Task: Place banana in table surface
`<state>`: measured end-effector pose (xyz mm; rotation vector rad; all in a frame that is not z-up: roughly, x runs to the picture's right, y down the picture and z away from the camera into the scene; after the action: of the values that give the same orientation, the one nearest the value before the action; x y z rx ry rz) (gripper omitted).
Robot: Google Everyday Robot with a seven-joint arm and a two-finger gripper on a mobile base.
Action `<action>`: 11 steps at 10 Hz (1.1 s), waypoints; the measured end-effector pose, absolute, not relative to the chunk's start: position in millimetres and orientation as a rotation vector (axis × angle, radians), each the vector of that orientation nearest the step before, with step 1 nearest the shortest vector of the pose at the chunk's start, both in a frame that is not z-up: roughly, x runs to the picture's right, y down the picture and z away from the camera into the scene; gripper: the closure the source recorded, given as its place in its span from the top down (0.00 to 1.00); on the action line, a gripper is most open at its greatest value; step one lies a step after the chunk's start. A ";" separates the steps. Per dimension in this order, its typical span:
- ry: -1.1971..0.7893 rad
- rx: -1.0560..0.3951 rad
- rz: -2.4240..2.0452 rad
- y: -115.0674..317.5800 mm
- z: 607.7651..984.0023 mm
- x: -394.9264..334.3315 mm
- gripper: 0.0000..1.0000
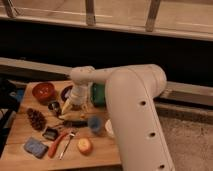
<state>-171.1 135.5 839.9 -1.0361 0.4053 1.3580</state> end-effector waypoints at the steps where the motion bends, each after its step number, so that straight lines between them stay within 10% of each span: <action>1: 0.405 -1.054 1.346 139.7 837.5 -175.9 0.80; 4: 0.431 -1.091 1.328 151.2 840.4 -177.2 0.75; 11: 0.447 -1.062 1.318 141.7 860.4 -180.6 0.06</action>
<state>-180.6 141.7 860.4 -1.0622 0.4468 1.3175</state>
